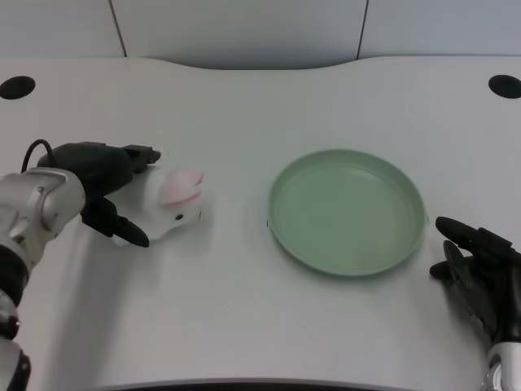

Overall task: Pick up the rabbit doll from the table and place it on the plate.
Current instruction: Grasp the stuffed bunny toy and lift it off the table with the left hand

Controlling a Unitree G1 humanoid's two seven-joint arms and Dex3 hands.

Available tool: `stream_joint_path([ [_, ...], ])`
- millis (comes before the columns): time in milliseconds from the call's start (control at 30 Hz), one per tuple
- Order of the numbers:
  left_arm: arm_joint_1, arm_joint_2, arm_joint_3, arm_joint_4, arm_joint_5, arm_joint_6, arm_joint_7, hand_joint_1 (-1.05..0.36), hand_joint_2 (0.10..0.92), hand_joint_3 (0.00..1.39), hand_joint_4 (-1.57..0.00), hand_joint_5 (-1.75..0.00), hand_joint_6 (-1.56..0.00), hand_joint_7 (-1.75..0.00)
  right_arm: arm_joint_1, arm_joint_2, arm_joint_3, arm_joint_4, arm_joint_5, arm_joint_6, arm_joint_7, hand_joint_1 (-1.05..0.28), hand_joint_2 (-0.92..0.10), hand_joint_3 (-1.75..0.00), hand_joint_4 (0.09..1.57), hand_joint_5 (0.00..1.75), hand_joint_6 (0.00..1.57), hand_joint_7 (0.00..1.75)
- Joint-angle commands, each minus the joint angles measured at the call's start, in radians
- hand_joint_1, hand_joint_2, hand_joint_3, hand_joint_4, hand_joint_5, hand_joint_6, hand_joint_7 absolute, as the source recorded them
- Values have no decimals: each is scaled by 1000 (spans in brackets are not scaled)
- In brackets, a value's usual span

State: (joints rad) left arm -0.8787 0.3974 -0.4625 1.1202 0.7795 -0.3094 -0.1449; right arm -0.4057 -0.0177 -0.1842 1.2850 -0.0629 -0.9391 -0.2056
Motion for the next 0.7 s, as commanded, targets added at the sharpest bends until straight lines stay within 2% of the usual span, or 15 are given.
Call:
stream_joint_path([
  [33, -46, -37, -30, 97, 6, 36, 34, -1048, 913, 33, -1, -128, -12, -90, 19, -11, -9, -13, 11, -22, 4, -340, -921, -301, 735, 1158, 998, 11],
  [133, -64, -51, -48, 134, 3, 46, 46, -1048, 920, 27, 1, -83, -1, -78, 23, -6, -16, -14, 22, -31, 16, -336, -921, -294, 733, 1162, 1004, 14],
  [200, -80, -74, -80, 164, 24, 80, 61, -1048, 921, 34, 1, -49, 0, -61, 27, -5, -18, -15, 24, -24, 15, -333, -921, -295, 733, 1164, 1000, 12],
  [300, -92, -100, -126, 190, 56, 118, 98, -1048, 921, 51, -2, -13, -3, -47, 29, -2, -24, -17, 32, -26, 25, -326, -921, -295, 730, 1166, 995, 9],
  [333, -94, -106, -136, 196, 60, 124, 109, -1048, 921, 55, 0, -8, -2, -45, 30, 0, -24, -19, 33, -25, 24, -334, -921, -290, 734, 1169, 999, 11],
  [400, -97, -116, -153, 207, 65, 137, 123, -1048, 921, 56, 1, -3, -2, -44, 33, -2, -16, -22, 17, -22, 0, -340, -921, -289, 736, 1172, 998, 11],
  [433, -98, -119, -163, 211, 70, 143, 127, -1048, 915, 49, -3, -3, 0, -42, 33, -3, -15, -21, 16, -23, -2, -342, -921, -290, 735, 1173, 998, 11],
  [500, -101, -123, -186, 218, 82, 152, 136, -1048, 906, 38, -12, -7, -4, -42, 34, -5, -13, -19, 13, -26, -1, -351, -921, -293, 734, 1176, 996, 10],
  [567, -99, -127, -205, 223, 92, 161, 154, -1039, 878, 17, -57, -30, -60, -69, 34, -7, -13, -18, 16, -26, 6, -354, -921, -297, 733, 1175, 995, 9],
  [667, -91, -127, -218, 229, 93, 168, 184, -956, 806, 2, -144, -75, -161, -111, 38, -2, -23, -18, 30, -36, 23, -356, -921, -291, 745, 1182, 1001, 13],
  [700, -90, -128, -225, 232, 96, 173, 190, -909, 779, 2, -163, -86, -184, -118, 37, -3, -23, -18, 29, -33, 19, -351, -921, -291, 740, 1179, 1004, 14],
])
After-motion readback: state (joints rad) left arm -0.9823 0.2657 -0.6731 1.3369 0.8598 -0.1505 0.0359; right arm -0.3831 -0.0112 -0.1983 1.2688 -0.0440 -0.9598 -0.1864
